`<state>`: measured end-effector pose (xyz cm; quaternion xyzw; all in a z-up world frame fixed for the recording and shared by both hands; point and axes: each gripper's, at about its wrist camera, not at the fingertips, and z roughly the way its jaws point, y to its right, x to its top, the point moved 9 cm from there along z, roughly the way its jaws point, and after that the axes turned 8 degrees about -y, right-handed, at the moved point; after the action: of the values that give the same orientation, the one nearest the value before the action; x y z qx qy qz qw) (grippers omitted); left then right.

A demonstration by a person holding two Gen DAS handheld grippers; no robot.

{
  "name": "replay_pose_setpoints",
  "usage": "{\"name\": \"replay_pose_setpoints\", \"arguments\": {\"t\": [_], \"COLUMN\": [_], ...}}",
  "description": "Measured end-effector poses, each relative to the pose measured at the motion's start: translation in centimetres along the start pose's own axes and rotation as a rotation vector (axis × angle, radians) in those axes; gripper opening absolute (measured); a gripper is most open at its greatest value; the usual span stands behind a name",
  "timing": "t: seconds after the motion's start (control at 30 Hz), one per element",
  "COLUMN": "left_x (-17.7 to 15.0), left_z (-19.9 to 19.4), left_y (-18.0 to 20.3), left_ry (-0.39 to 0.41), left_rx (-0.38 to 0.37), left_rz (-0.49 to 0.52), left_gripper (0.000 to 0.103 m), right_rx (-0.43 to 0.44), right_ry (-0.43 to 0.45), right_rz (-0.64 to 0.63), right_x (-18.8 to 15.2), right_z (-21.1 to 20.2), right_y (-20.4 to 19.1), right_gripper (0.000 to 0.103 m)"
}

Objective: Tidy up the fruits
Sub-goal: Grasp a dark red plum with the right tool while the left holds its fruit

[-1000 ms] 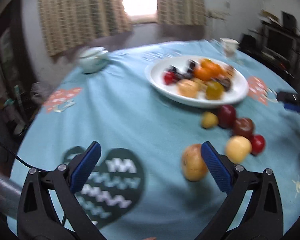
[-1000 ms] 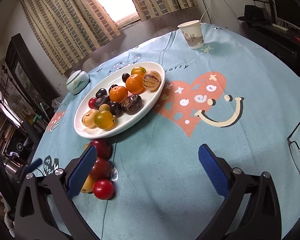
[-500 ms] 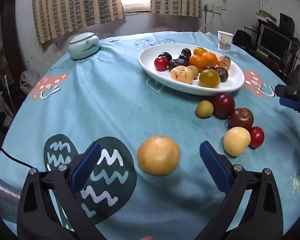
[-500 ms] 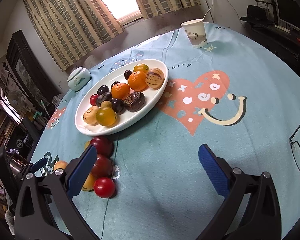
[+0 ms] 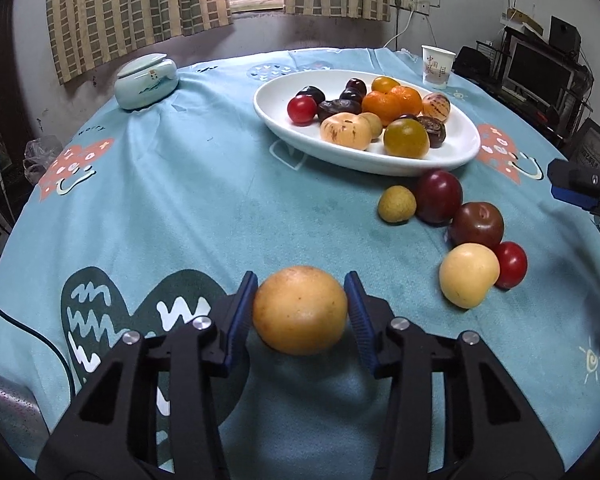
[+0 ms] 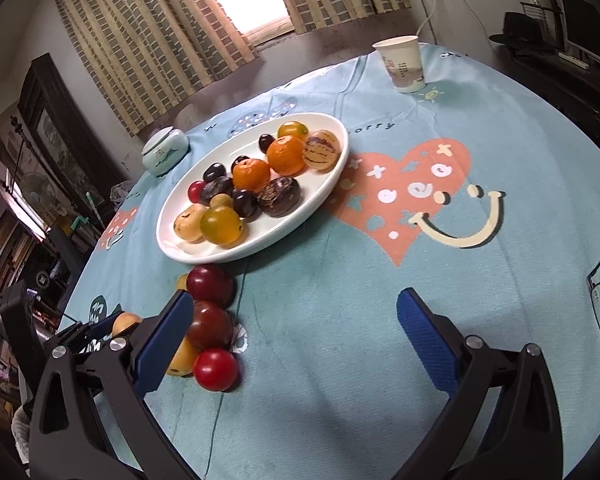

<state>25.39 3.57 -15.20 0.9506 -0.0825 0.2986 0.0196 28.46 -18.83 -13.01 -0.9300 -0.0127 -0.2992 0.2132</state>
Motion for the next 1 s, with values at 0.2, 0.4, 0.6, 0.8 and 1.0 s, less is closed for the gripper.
{"name": "replay_pose_setpoints", "arguments": {"t": [0.2, 0.4, 0.6, 0.8, 1.0], "left_x": [0.1, 0.0, 0.0, 0.0, -0.1], "left_z": [-0.5, -0.4, -0.3, -0.2, -0.2], "left_y": [-0.5, -0.6, -0.6, -0.6, -0.6], "left_ry": [0.021, 0.008, 0.001, 0.001, -0.002], "left_rx": [-0.001, -0.009, -0.012, -0.011, -0.010], "left_rz": [-0.028, -0.033, -0.033, -0.030, -0.030], "left_gripper": [0.045, 0.046, 0.046, 0.046, 0.047], "right_rx": [0.060, 0.105, -0.063, -0.094, -0.106], "right_ry": [-0.048, -0.126, -0.198, -0.030, -0.024], "right_rz": [-0.090, -0.099, -0.161, -0.049, -0.221], "right_x": [-1.0, -1.0, -1.6, 0.7, -0.4], "right_z": [1.2, 3.3, 4.8, 0.6, 1.5], "right_y": [-2.5, -4.5, -3.3, 0.1, -3.3], "right_gripper": [0.102, 0.102, 0.102, 0.102, 0.095]}}
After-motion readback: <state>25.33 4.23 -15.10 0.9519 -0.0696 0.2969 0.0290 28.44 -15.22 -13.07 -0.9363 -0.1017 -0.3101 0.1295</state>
